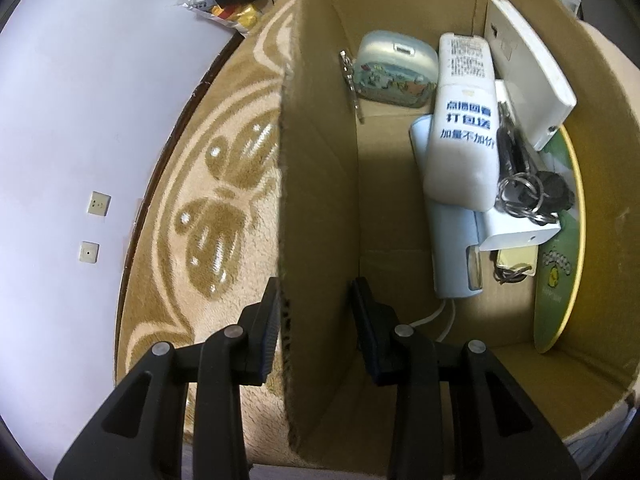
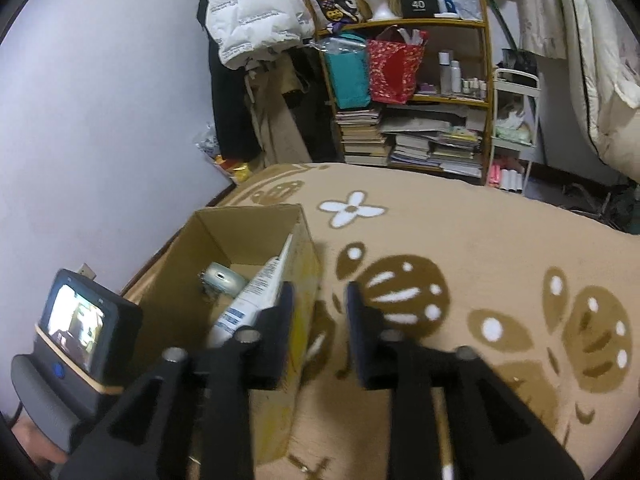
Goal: Organize rigid objects
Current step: 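Lower the key ring into the box and open the right tool, then set the box down on the rug with the left tool and release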
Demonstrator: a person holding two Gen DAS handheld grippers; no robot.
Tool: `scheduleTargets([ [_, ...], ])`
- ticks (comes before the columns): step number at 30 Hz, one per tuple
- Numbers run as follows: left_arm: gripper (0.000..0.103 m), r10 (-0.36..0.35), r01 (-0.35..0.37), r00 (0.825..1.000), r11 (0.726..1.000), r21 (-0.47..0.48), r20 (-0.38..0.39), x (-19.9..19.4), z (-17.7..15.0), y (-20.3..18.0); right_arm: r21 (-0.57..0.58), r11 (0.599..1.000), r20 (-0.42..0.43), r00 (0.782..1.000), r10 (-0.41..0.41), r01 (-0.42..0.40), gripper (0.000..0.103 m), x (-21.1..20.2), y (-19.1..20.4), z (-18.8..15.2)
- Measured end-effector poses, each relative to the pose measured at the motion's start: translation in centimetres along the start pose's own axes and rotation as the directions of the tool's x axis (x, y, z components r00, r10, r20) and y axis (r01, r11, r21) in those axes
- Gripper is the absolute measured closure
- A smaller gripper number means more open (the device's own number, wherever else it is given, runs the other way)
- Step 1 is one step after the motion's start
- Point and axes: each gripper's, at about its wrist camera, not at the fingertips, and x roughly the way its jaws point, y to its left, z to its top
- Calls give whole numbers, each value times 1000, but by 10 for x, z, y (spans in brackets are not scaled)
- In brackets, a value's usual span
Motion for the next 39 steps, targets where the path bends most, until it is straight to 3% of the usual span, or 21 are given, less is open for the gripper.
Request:
scheduleTargets([
  [1,69,-7,7,1000,1000,-1,9,-3,-1,1,12,1000,0,1000,0,0,49,-2,-2,0],
  [5,68,-40,41,998,999,-22,48,-16,-5,5,22,1000,0,1000,-11,11,42,-12,-7,1],
  [10,53,-63,68,989,997,-28,135,-41,-11,6,20,1000,23,1000,3,-3,23,-32,-10,-1],
  [16,37,-107,115,953,993,-13,285,-84,-23,4,12,1000,64,998,14,-15,0,-62,-16,-1],
  [20,26,-65,82,926,996,-32,371,-108,-35,10,24,1000,88,996,5,-7,0,-81,-22,-5],
  [25,3,-73,118,886,990,-71,458,-138,-48,21,21,1000,89,996,-18,16,0,-96,-28,-12],
  [27,2,-59,112,867,991,-78,496,-145,-56,25,11,1000,91,996,-26,25,0,-101,-28,-14],
  [31,2,-74,127,845,990,-66,529,-154,-62,26,-6,999,117,993,-32,32,0,-117,-29,-21],
  [36,2,-98,182,781,980,-75,616,-174,-75,30,21,1000,173,985,-4,0,0,-134,-38,-26],
  [39,2,-106,210,760,974,-88,641,-181,-82,34,36,999,202,979,18,-26,0,-142,-41,-28],
])
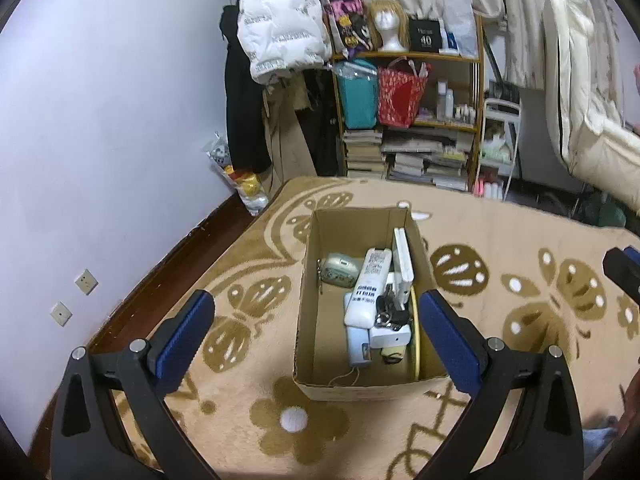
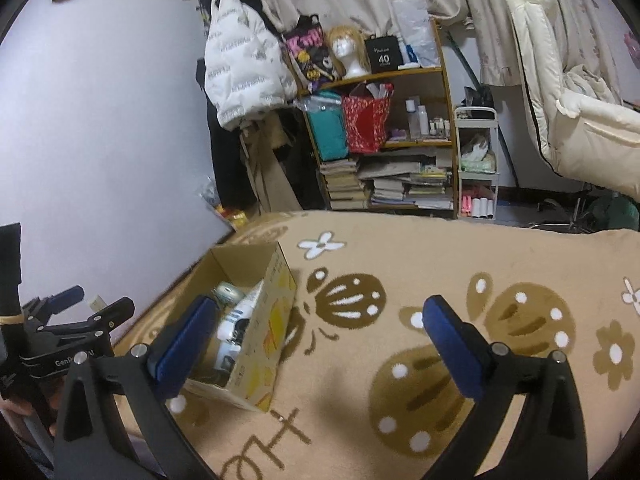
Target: Organize rigid objects
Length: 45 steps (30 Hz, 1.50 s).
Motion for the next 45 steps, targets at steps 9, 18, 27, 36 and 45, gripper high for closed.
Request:
scheduleTargets([
  [9,2,-54,56,997,998,-32,63,-23,-10,7,-17,1000,82,997,-1,3,0,-29,-1,-11],
  [18,2,-67,69,989,997,-17,133,-46,-20,5,-24,999,107,994,-20,23,0,-45,-5,-22],
  [27,2,-70,71,989,997,-7,132,-52,-24,2,-37,999,135,990,-30,36,0,-56,-2,-32],
  [36,2,-62,62,987,998,3,147,-56,-24,1,-37,999,151,988,-22,28,0,-60,-3,-30],
  [45,2,-65,64,985,998,10,159,-57,-25,0,-57,998,142,990,-16,24,0,-57,4,-30],
])
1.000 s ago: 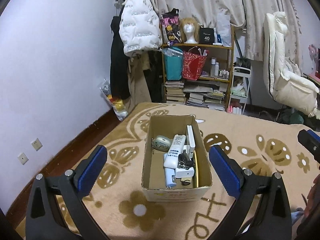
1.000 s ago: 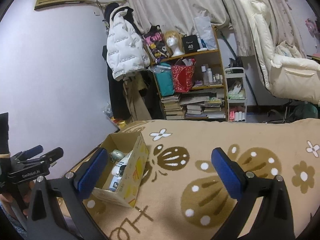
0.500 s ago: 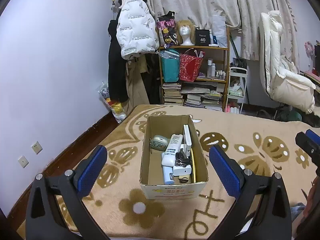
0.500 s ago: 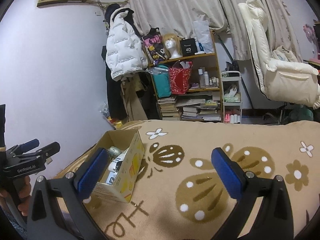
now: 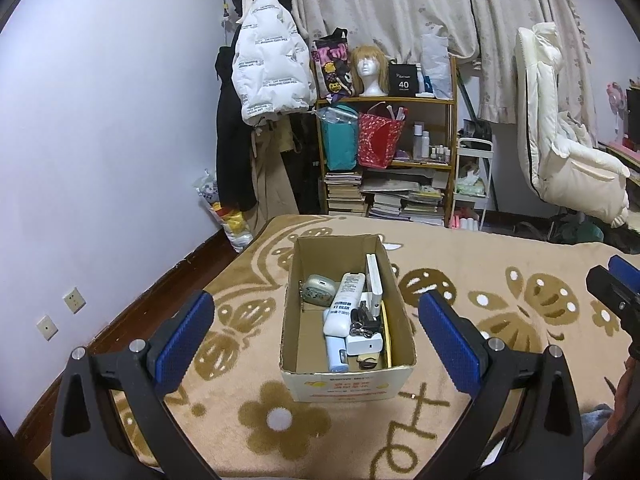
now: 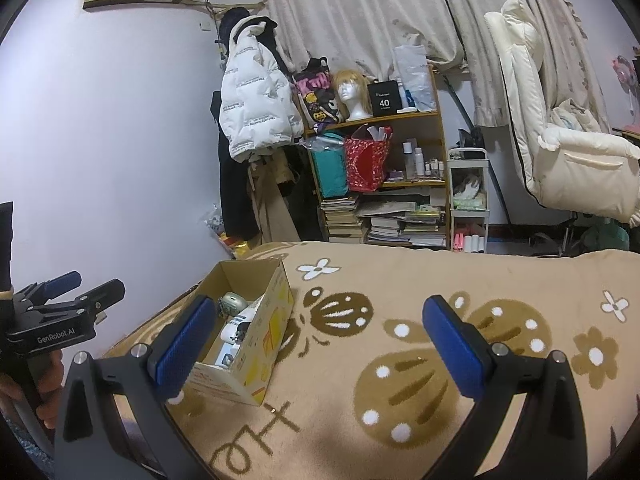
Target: Organize rigid objects
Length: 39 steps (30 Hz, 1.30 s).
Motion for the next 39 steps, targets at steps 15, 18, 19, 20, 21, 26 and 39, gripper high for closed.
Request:
scheduleTargets([
  [15,2,8,-8,1000,1000,20,-8,1,-3,-5,-1,1000,-1,1000,-1,1,0,0,-2,0],
  [18,2,17,-17,1000,1000,25,-6,1,-4,-6,-1,1000,-1,1000,-2,2,0,0,-1,0],
  [19,2,17,-17,1000,1000,26,-4,1,-4,-5,-1,1000,1,1000,-1,1,0,0,-2,0],
  [20,2,16,-16,1000,1000,24,-5,1,-4,-5,-1,1000,1,1000,-3,3,0,0,-2,1],
  [21,2,16,-16,1000,1000,23,-6,1,-4,-5,-1,1000,2,1000,-3,3,0,1,-2,1],
  [26,2,22,-22,1000,1000,21,-5,0,-3,-4,6,1000,-3,1000,-3,3,0,1,-4,1],
  [39,2,24,-24,1000,1000,17,-6,-1,-2,-2,5,1000,-5,1000,-2,2,0,2,-4,1],
])
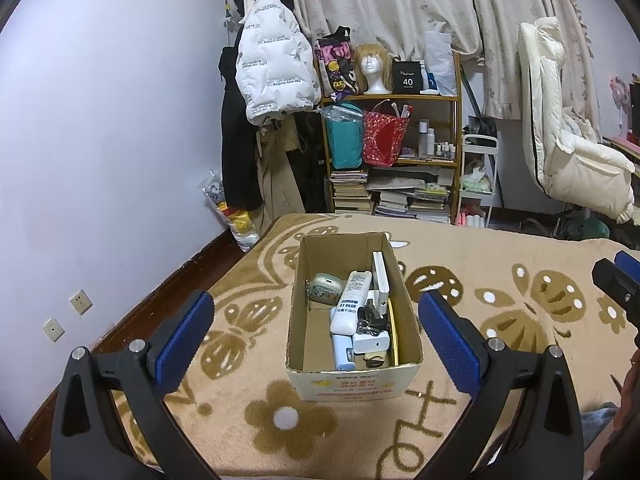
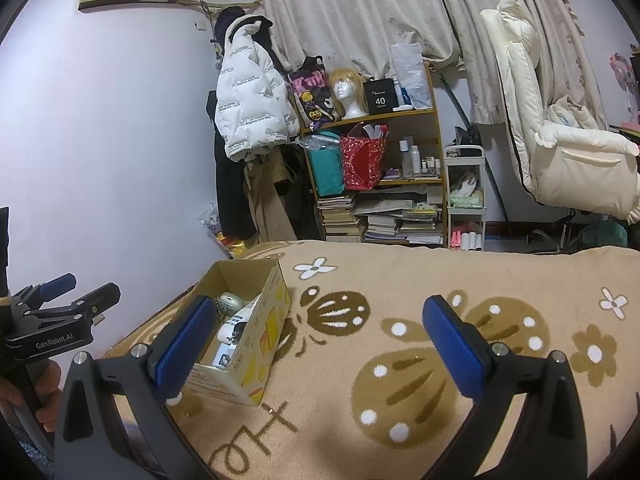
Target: Organize rigid objects
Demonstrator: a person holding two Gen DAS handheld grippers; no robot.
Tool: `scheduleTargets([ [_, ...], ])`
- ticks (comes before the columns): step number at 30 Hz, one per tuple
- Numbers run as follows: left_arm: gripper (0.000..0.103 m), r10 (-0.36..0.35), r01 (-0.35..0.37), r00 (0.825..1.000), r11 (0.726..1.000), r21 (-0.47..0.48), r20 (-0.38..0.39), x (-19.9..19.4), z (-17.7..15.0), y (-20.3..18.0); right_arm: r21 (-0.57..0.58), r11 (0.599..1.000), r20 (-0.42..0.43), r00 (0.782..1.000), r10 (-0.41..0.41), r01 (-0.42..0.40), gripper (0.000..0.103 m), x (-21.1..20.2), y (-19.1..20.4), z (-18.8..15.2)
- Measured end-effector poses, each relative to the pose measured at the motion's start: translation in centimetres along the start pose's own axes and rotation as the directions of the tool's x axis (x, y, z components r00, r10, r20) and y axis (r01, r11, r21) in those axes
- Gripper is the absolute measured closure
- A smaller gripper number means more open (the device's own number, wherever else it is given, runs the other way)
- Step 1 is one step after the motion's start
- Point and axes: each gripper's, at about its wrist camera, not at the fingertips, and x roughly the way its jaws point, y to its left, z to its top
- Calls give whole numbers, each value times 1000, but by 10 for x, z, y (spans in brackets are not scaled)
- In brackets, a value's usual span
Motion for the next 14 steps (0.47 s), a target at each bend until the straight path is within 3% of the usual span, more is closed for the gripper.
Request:
scheduleTargets([
  [14,2,9,-9,1000,1000,3,-7,3,0,-2,-4,1000,-3,1000,-6,6,0,1,-1,-1],
])
